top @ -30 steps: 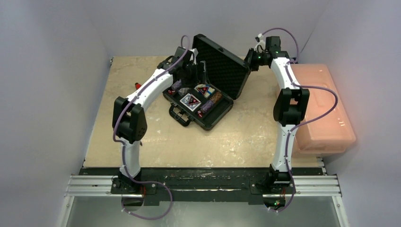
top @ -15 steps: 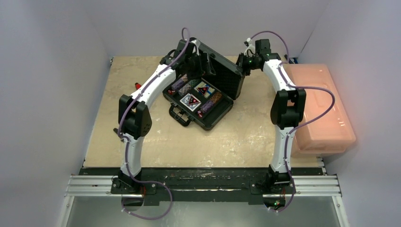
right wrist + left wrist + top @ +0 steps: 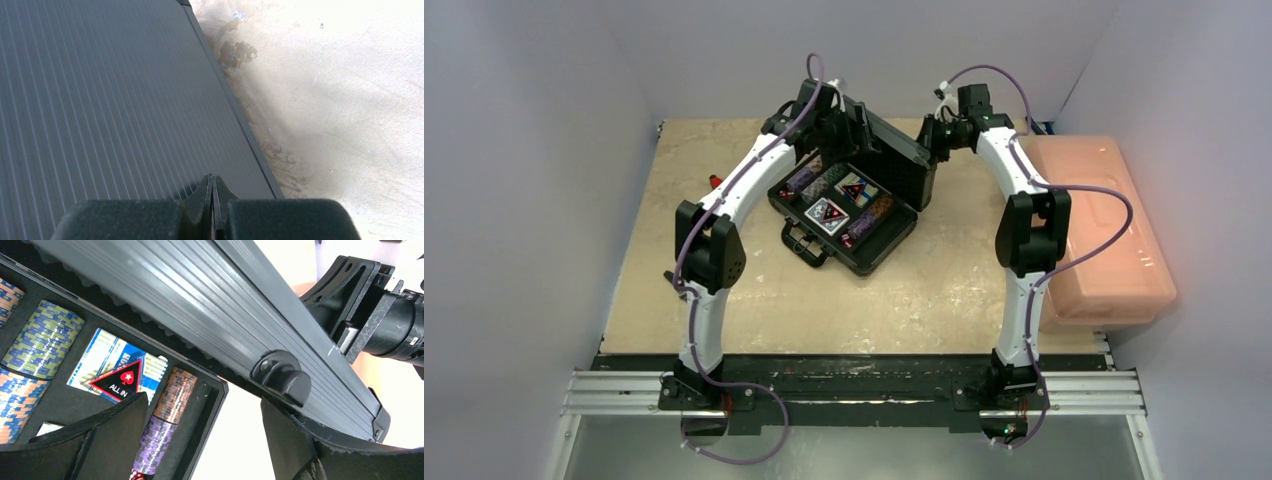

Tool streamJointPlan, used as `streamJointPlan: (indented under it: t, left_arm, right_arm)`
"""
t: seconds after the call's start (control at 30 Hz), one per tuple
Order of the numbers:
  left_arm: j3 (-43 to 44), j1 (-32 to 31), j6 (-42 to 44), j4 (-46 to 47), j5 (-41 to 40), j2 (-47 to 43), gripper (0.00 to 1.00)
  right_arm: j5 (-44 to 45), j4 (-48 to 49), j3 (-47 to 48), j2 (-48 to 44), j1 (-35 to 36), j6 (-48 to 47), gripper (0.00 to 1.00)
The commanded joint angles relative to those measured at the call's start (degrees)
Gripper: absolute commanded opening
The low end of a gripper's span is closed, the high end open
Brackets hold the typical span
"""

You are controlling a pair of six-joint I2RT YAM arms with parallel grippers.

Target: Pack up texas hold em set

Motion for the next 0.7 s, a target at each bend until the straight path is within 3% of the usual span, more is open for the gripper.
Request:
streamJointPlan:
  t: [0.0,0.4,0.67]
  left_arm:
    - [0.98,0.2,-0.44,1.19,0.2,-1.43,0.82]
    - [-15.19,0.29,-2.11,6.49,-4.65,-11.43,0.81]
    - [-21.34,0.29,-0.13,6.57,-6.9,-15.76,0.81]
  right_arm:
    - [-1.42,-0.65,-1.38,-4.27,2.06,-1.05,0.01]
    - [-1.69,0.86,-6.04,-9.01,4.53,0.03,0.01]
    - [-1.02,1.44,-9.13,-10.78,6.28,-0.06,0.0]
